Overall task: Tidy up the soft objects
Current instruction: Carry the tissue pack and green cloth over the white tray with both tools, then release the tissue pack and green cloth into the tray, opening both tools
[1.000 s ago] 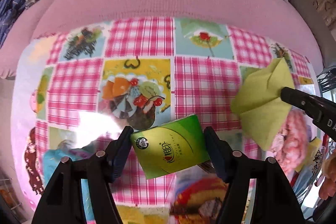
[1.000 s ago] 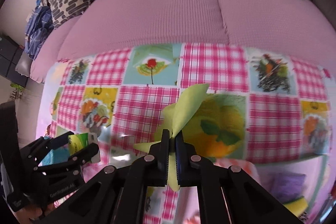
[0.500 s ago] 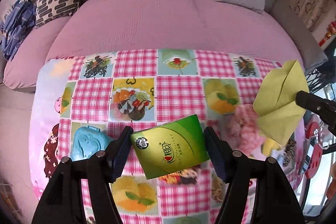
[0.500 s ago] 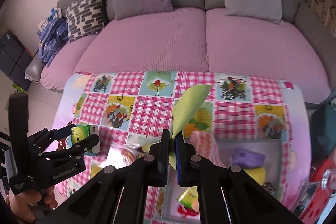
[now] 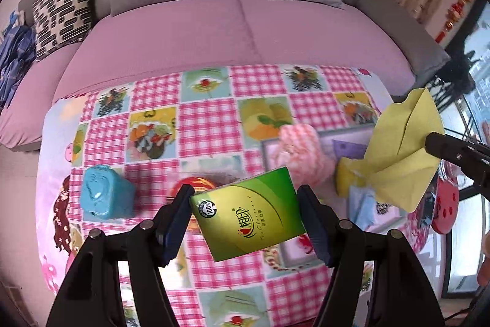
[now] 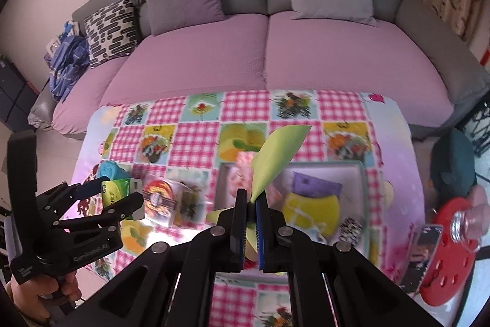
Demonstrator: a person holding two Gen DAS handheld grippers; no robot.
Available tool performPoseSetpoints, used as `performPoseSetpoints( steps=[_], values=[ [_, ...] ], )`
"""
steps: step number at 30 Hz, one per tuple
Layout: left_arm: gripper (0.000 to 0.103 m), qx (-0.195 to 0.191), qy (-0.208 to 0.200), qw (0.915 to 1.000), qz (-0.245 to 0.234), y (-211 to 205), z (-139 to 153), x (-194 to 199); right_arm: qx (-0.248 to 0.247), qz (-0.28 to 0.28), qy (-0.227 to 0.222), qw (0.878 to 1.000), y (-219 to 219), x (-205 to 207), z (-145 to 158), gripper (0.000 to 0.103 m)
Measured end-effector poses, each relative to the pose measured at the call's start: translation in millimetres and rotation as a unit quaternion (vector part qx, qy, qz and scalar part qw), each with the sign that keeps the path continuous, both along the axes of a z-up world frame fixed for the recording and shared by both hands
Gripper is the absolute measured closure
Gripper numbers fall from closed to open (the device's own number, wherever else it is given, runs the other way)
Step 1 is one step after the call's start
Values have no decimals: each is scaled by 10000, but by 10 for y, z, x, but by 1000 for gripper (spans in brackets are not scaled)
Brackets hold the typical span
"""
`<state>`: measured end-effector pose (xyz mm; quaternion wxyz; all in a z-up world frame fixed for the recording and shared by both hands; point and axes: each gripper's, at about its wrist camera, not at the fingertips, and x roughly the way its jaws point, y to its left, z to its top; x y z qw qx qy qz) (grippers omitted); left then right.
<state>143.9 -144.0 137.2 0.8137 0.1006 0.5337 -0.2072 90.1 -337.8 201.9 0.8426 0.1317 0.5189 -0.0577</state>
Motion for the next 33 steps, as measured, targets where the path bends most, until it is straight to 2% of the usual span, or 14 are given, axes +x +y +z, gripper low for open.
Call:
performPoseSetpoints(
  steps=[5,12,23,33],
  values=[
    [33,31,167,9996,-216,-270,-184,-164,76,-198,140,9997,-236,-158,-145,98],
    [33,160,484,9976,-475,-613,-591,-274,239,-446,472,9976,-549,-255,-549,98],
    [33,392,937,9925,-679,-955,-1272,-203,377,-464,990,9933,-752,-93,-1222,97],
    [33,468,1247,9884,-732,-1079,-1695,-87,438,-453,1313,9893,-808,76,-1655,97]
  ],
)
